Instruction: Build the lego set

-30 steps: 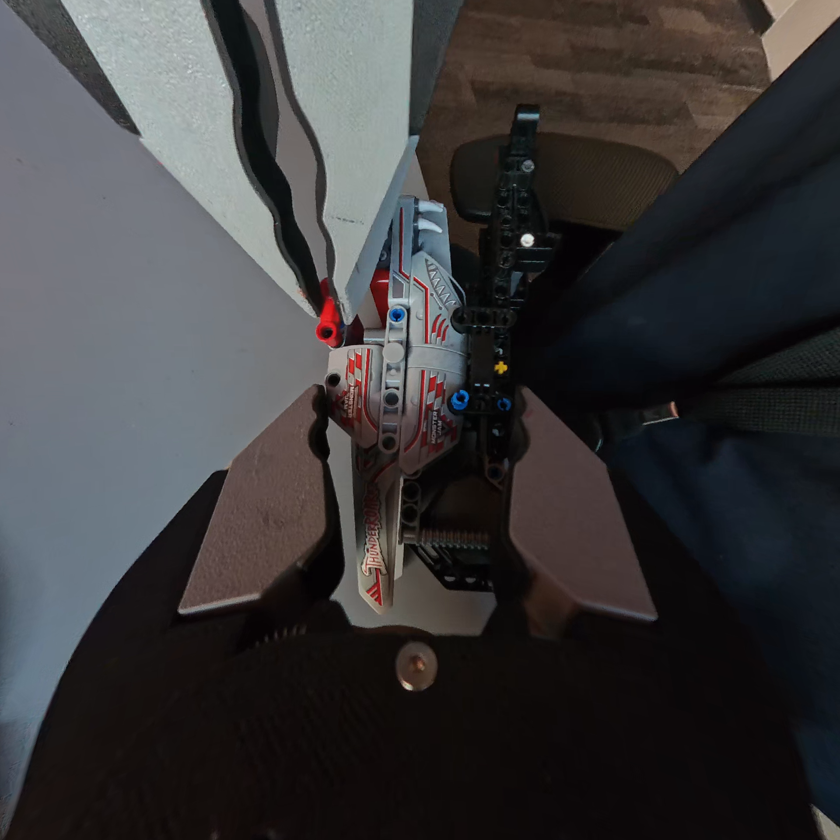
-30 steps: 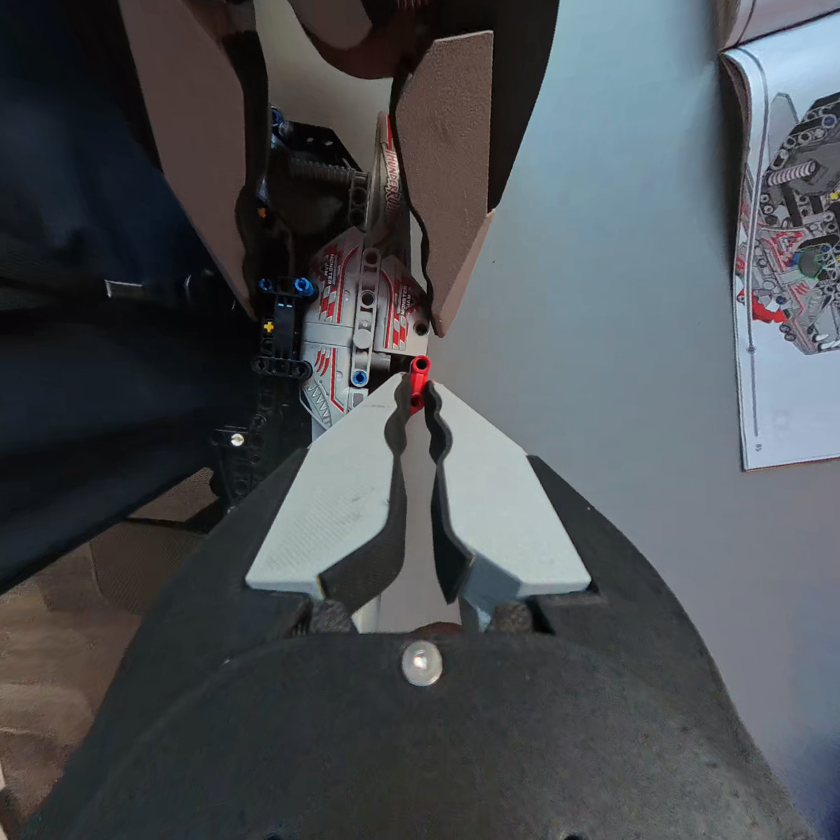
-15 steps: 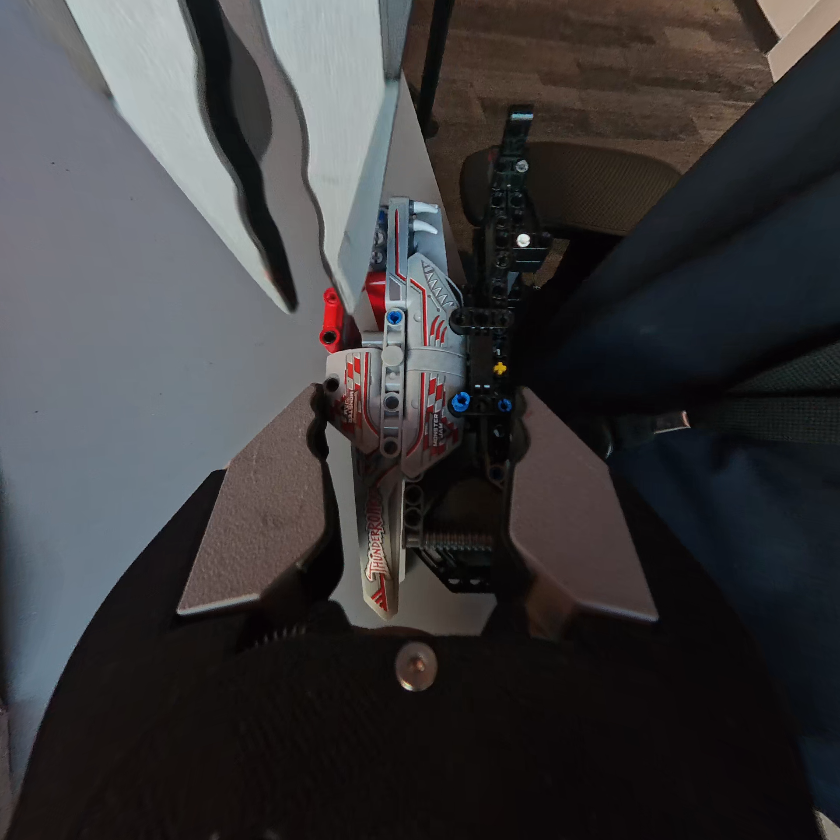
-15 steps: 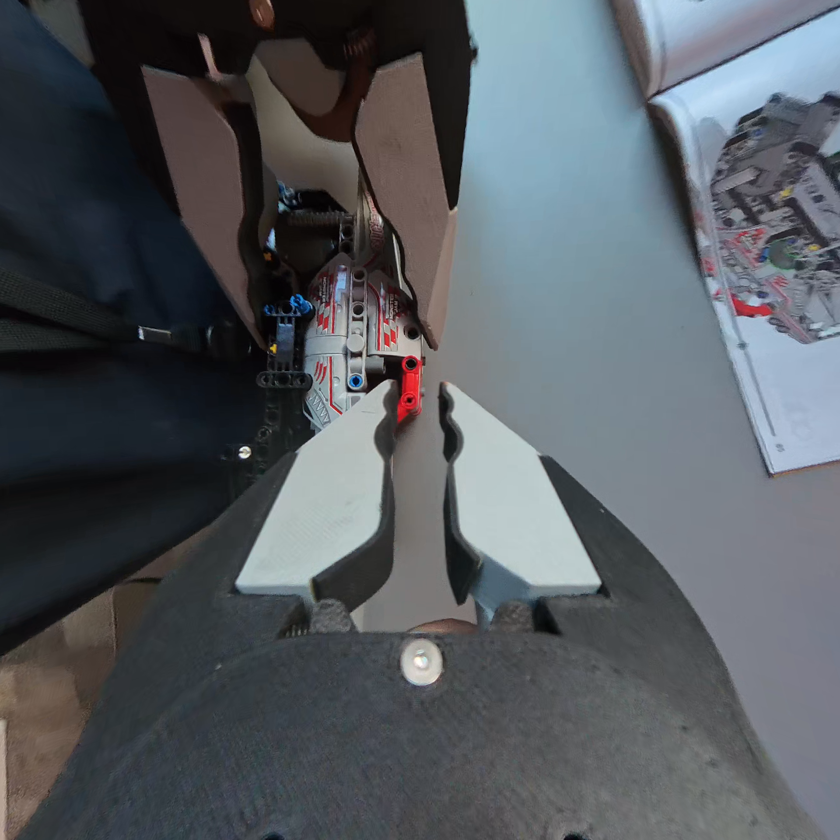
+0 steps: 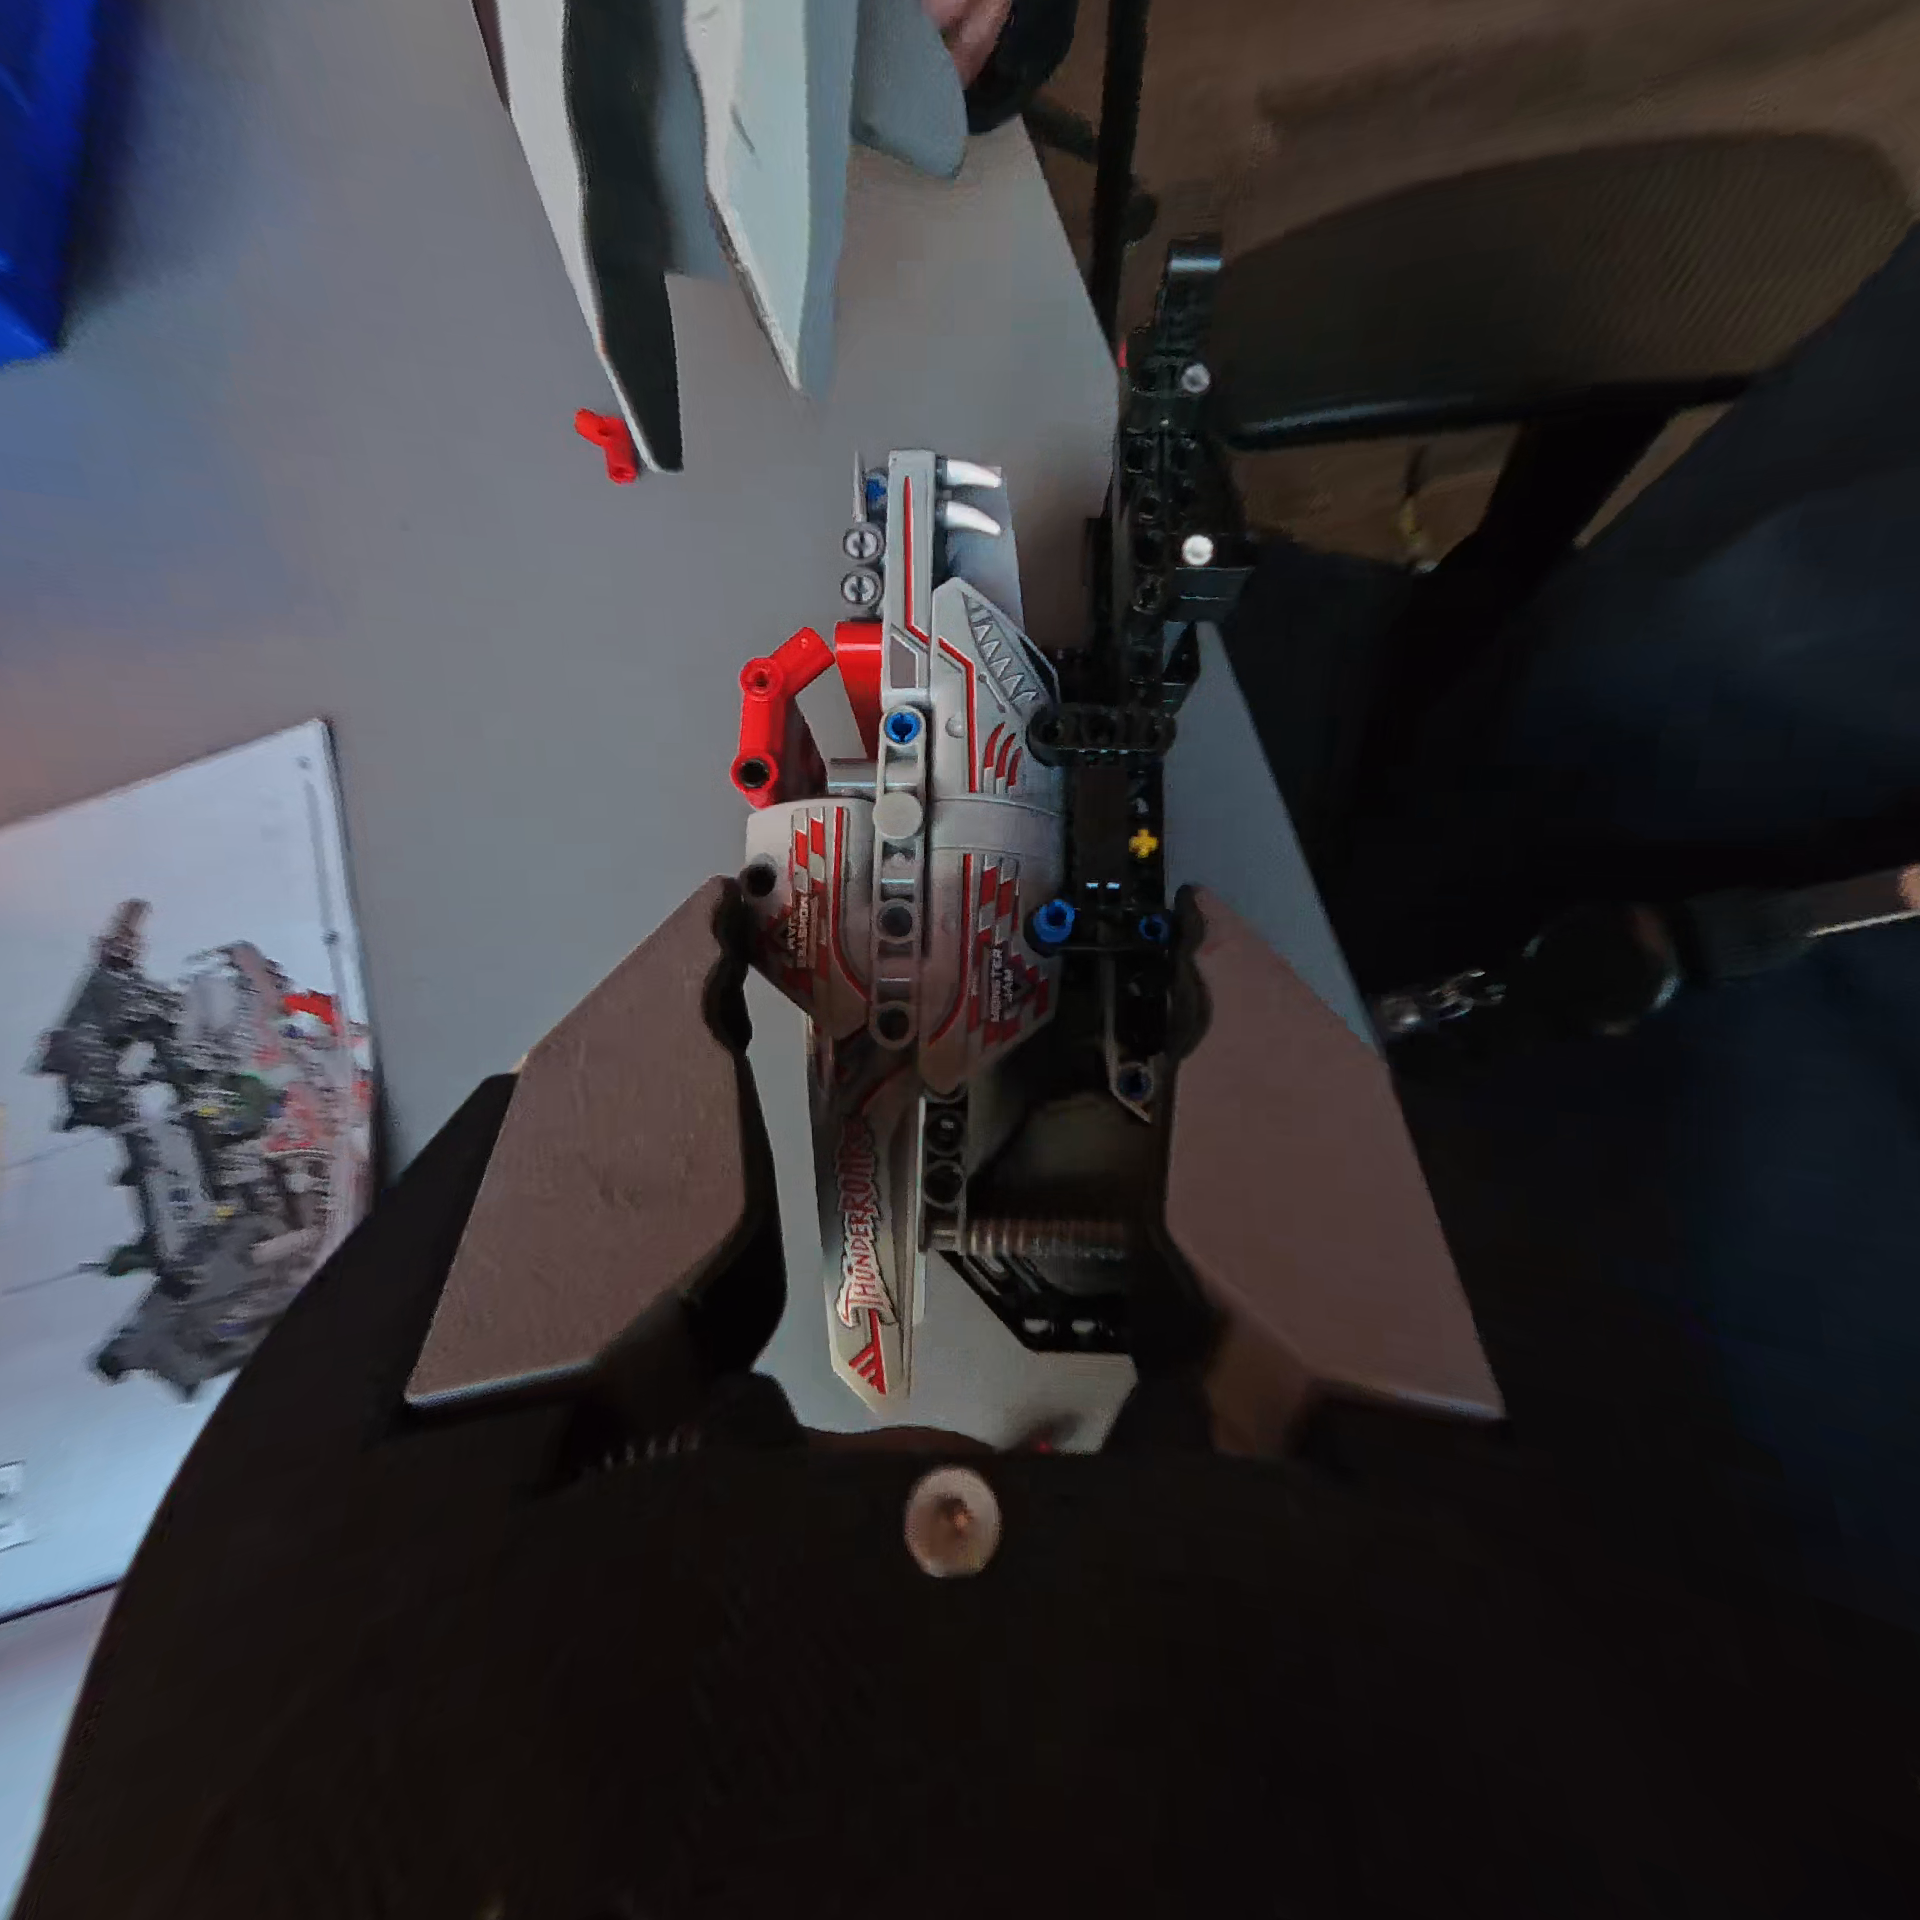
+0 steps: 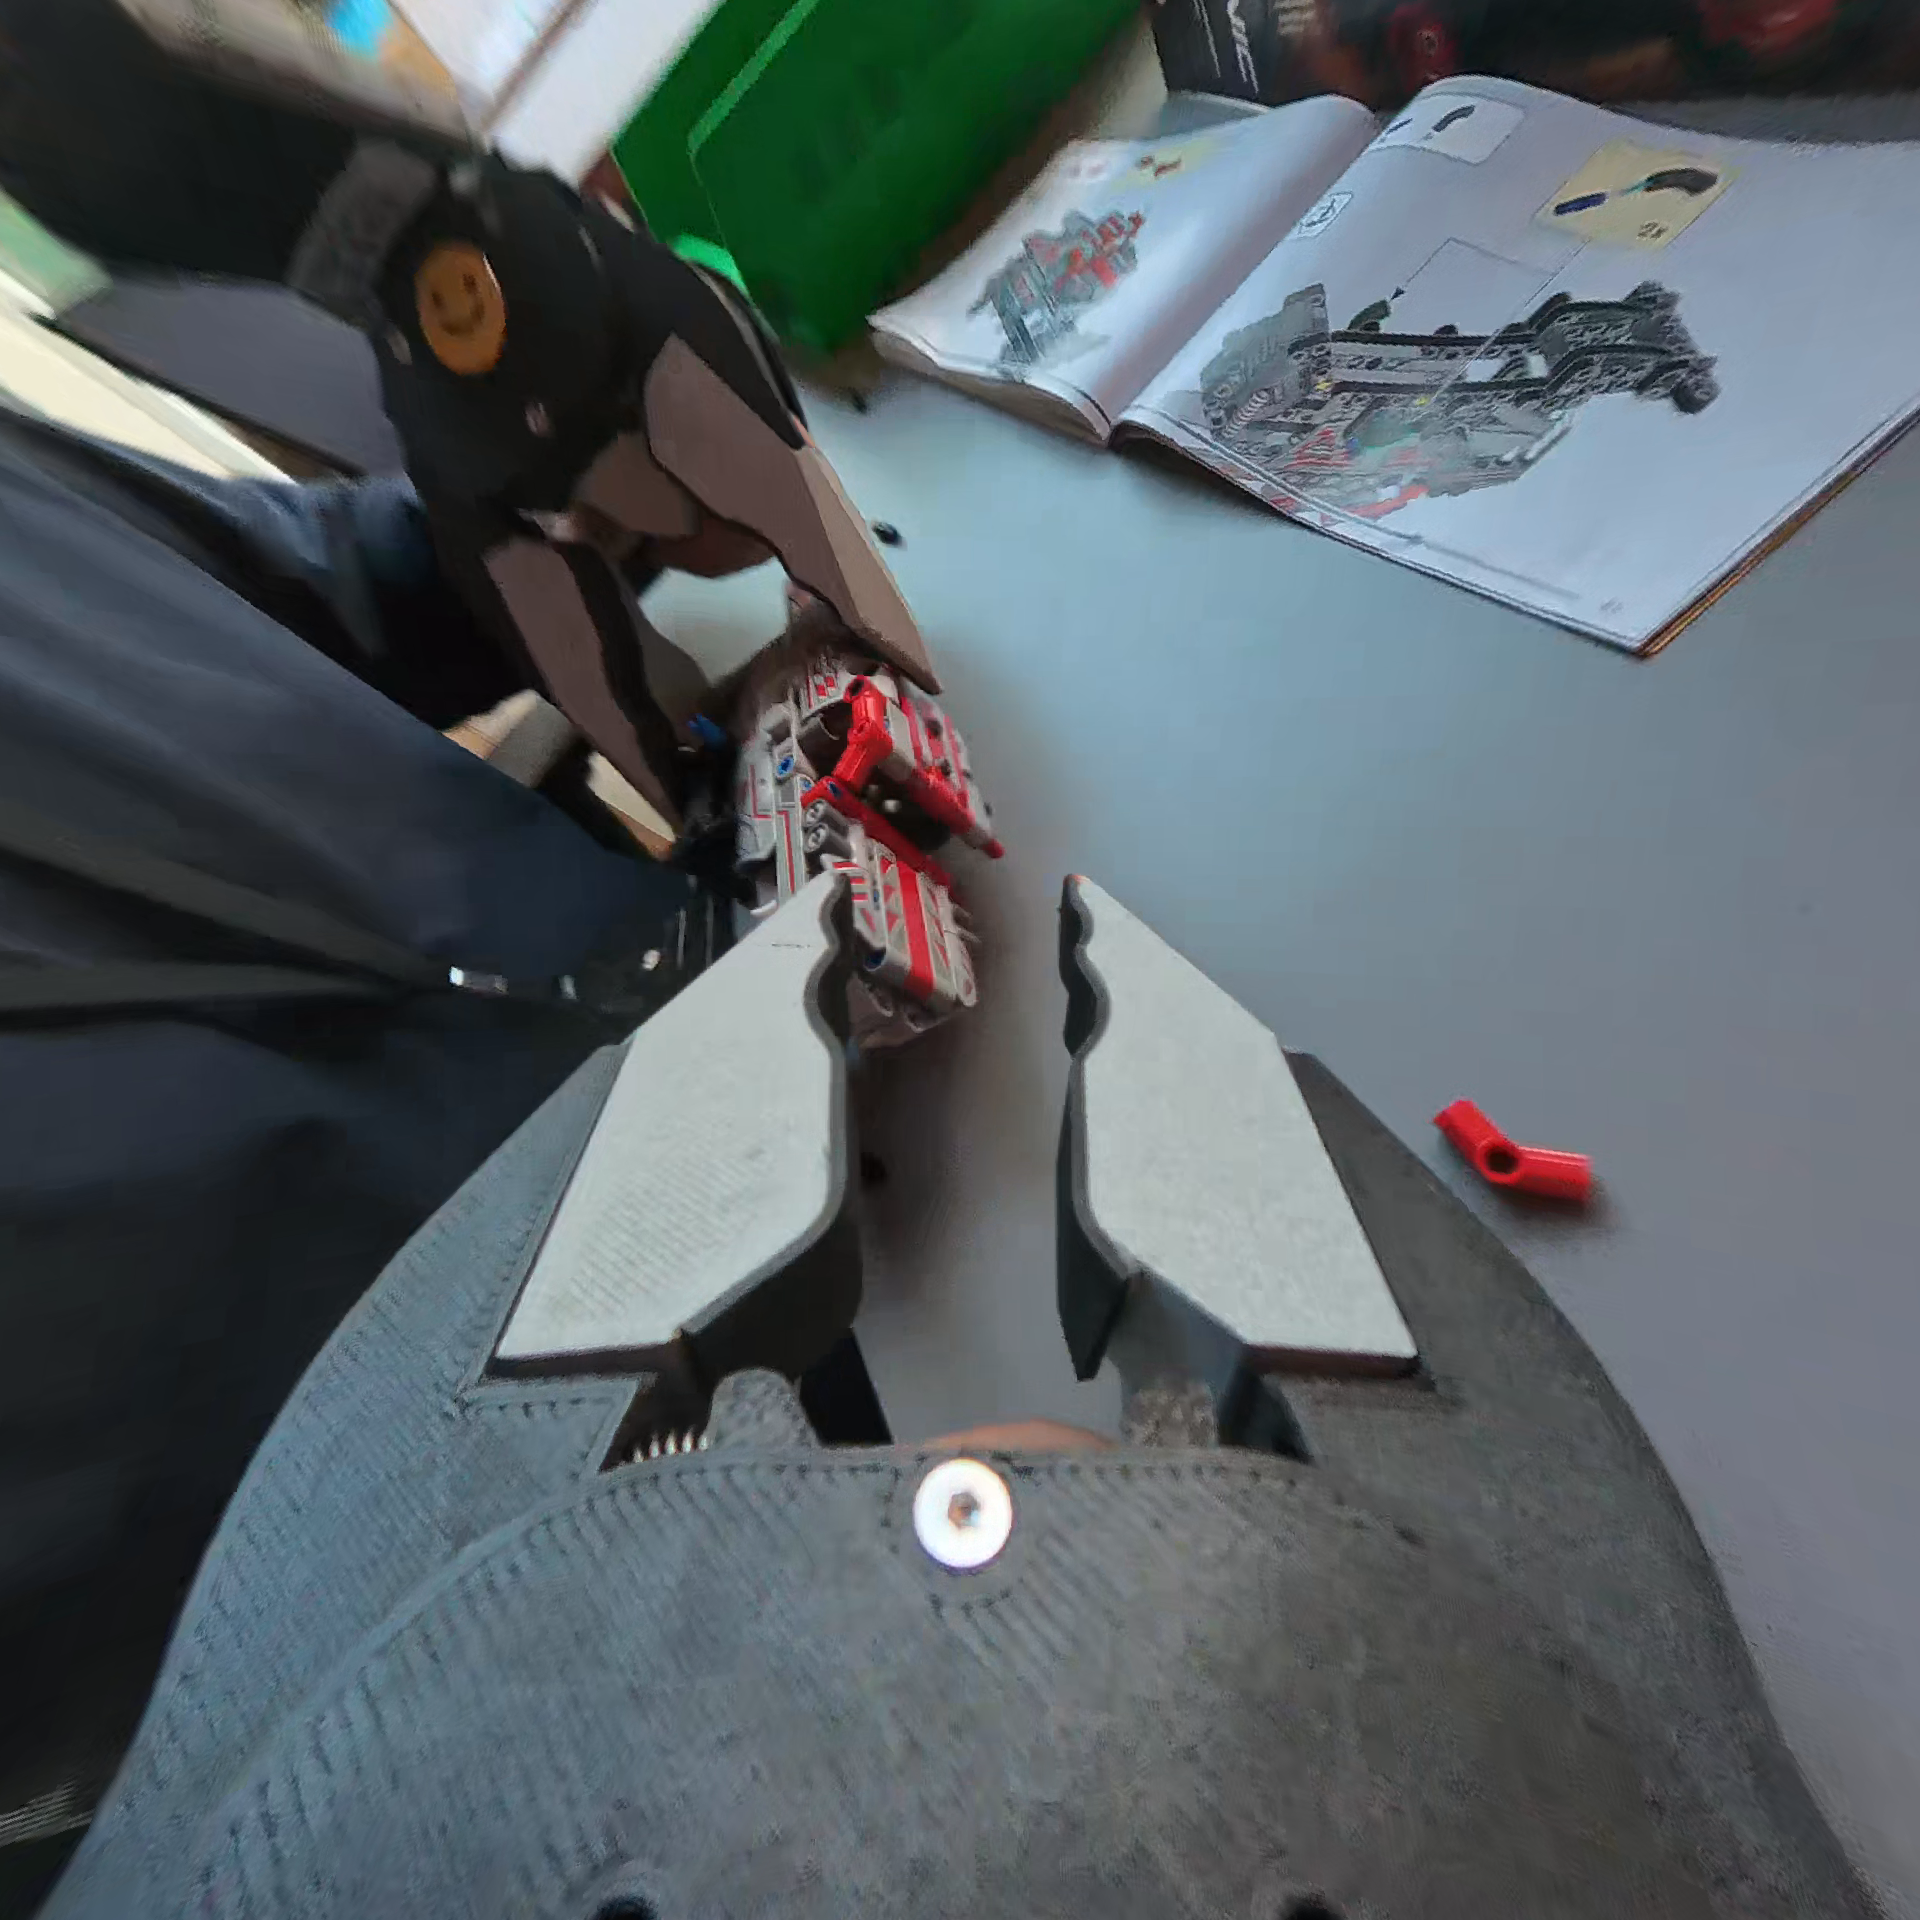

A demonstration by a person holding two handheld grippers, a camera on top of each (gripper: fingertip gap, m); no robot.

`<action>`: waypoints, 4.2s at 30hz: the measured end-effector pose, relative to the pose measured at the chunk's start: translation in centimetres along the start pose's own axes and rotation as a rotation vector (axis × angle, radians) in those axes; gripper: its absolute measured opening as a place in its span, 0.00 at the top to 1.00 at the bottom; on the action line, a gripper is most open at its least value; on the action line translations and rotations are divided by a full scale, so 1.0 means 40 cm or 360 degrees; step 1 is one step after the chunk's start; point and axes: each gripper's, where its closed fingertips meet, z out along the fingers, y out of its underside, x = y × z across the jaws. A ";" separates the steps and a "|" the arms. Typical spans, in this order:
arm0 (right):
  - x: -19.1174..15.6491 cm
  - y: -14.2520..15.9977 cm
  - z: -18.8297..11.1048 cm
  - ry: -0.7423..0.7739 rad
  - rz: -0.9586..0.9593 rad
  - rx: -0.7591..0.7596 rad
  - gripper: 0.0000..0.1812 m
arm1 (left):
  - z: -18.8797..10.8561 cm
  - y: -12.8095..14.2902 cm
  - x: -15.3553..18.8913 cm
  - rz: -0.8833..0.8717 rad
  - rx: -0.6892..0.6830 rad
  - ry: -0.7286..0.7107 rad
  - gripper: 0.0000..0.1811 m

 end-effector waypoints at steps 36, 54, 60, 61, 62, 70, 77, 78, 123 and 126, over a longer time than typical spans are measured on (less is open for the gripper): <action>0.000 0.026 0.093 0.0183 -0.0432 0.0055 0.69 | -0.037 -0.026 -0.076 0.1028 0.0084 -0.1227 0.55; 0.030 0.026 0.101 0.0418 -0.0553 0.0030 0.72 | -0.062 -0.013 -0.080 0.0977 0.0158 -0.1114 0.56; 0.003 0.038 0.079 0.0358 -0.0593 0.0055 0.71 | -0.101 -0.026 -0.047 0.0821 0.0186 -0.1030 0.51; 0.001 0.044 0.074 0.0368 -0.0632 0.0036 0.71 | -0.113 -0.024 -0.043 0.0784 0.0177 -0.1031 0.52; 0.007 0.050 0.068 0.0394 -0.0668 0.0009 0.71 | -0.125 -0.022 -0.044 0.0736 0.0160 -0.1047 0.53; 0.009 0.039 0.072 0.0329 -0.0704 0.0023 0.64 | -0.134 -0.001 -0.079 0.0411 0.0004 -0.0994 0.57; -0.126 0.104 0.093 0.0129 -0.0919 -0.0011 0.74 | -0.157 0.051 -0.162 0.0497 -0.0247 -0.1049 0.65; -0.152 0.112 0.085 0.0110 -0.0965 0.0013 0.74 | -0.170 0.063 -0.186 0.0482 -0.0276 -0.1094 0.66; -0.040 -0.023 0.015 0.0595 -0.1153 -0.0017 0.52 | -0.237 0.154 0.022 -0.0443 0.0327 -0.0612 0.68; -0.010 -0.052 0.025 0.0640 -0.1370 -0.0158 0.49 | -0.240 0.121 0.043 -0.0467 0.0490 -0.0590 0.71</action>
